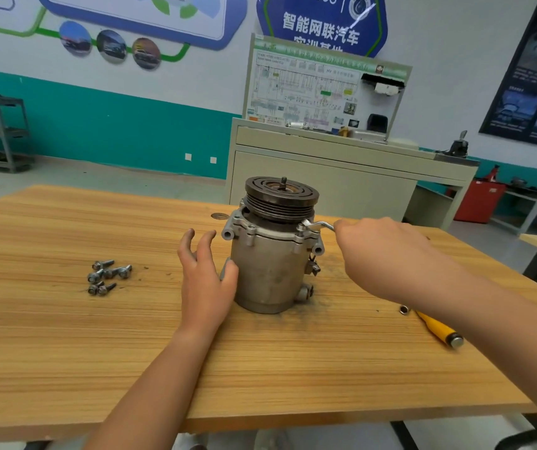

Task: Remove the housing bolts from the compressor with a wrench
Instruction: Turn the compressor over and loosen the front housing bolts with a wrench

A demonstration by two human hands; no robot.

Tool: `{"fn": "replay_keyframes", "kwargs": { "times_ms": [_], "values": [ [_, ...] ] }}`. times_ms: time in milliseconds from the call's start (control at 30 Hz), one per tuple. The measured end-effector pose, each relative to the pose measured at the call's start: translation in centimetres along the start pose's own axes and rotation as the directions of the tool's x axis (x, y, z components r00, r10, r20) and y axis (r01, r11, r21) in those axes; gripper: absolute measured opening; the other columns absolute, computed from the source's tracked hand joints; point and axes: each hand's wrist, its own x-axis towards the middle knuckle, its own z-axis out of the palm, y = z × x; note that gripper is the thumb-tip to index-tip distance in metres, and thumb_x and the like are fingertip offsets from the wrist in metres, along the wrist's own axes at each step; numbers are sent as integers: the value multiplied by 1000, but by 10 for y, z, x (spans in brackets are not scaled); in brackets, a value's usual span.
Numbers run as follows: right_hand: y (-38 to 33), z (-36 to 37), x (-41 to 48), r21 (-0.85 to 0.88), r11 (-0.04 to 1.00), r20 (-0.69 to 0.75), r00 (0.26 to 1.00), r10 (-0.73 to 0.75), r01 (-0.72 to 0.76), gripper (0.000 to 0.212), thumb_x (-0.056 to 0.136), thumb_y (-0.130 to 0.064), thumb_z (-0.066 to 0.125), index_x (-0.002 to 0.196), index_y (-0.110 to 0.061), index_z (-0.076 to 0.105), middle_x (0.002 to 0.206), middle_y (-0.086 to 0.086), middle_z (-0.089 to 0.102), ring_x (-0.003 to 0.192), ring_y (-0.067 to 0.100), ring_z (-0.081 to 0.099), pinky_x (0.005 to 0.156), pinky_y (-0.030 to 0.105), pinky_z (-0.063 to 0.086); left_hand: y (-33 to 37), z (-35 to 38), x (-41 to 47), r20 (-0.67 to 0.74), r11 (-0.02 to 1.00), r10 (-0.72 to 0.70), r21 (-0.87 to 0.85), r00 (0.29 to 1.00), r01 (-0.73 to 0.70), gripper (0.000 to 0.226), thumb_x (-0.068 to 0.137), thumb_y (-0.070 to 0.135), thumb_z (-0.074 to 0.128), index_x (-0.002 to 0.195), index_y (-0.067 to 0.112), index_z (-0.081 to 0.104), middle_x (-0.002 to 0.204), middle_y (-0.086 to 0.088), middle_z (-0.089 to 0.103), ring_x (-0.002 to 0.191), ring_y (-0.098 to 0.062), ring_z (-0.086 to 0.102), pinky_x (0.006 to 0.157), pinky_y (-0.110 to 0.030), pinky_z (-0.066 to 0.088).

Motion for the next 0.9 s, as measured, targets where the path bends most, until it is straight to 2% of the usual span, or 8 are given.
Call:
{"fn": "replay_keyframes", "kwargs": {
  "times_ms": [133,267,367,500,567,633,767,900],
  "values": [
    [-11,-11,1,-67,997,21,999,-46,48,28,89,0,42,114,-11,49,62,-3,28,64,17,38,56,28,37,0,1,0,19,1000,-3,6,1000,3,54,89,16,56,139,19,37,152,2,9,98,1,35,79,-25,37],
    [-22,-18,5,-141,987,98,993,-69,83,29,90,1,46,119,-4,48,68,0,37,73,22,39,61,28,37,1,-3,1,18,999,-33,22,999,32,51,89,15,57,137,15,40,152,-1,10,105,-6,36,82,-27,37],
    [-24,-17,5,-221,968,114,989,-96,119,36,91,2,44,127,-1,44,66,-1,31,72,21,37,59,28,35,2,-5,0,12,999,-39,25,999,39,51,88,15,57,137,14,41,152,-2,10,104,-6,36,81,-28,38],
    [-9,-10,10,-366,910,93,981,-173,195,35,93,-3,42,128,-4,43,60,-2,25,48,14,26,41,25,28,3,-5,-3,18,999,-33,37,999,32,50,88,14,57,136,14,41,152,-3,11,104,-4,31,81,-25,34],
    [5,-7,17,-398,895,56,980,-193,200,34,94,-11,38,127,-7,44,57,0,28,44,14,26,37,24,24,2,-6,-3,15,999,-23,33,1000,22,50,88,13,57,136,13,41,152,-4,11,105,-5,31,82,-25,33],
    [17,-1,25,-420,883,32,976,-216,209,37,94,-16,35,130,-8,38,54,-1,33,42,13,30,36,24,24,2,-6,-3,6,999,-24,33,1000,23,50,88,13,57,136,14,42,151,-4,11,104,-5,33,80,-26,34],
    [35,13,40,-462,845,-11,950,-311,271,54,91,-6,36,142,-8,19,51,-3,33,40,12,29,35,24,22,1,-5,-2,-3,999,-27,26,1000,27,51,88,14,58,136,15,41,151,-2,12,101,-4,35,80,-24,34],
    [49,24,53,-486,822,-50,930,-364,296,47,89,-5,41,135,-11,30,54,-4,34,41,11,29,36,23,19,1,-5,-1,-4,999,-35,34,999,35,52,89,16,57,138,14,39,152,-4,12,104,-7,35,82,-25,34]
  ]
}}
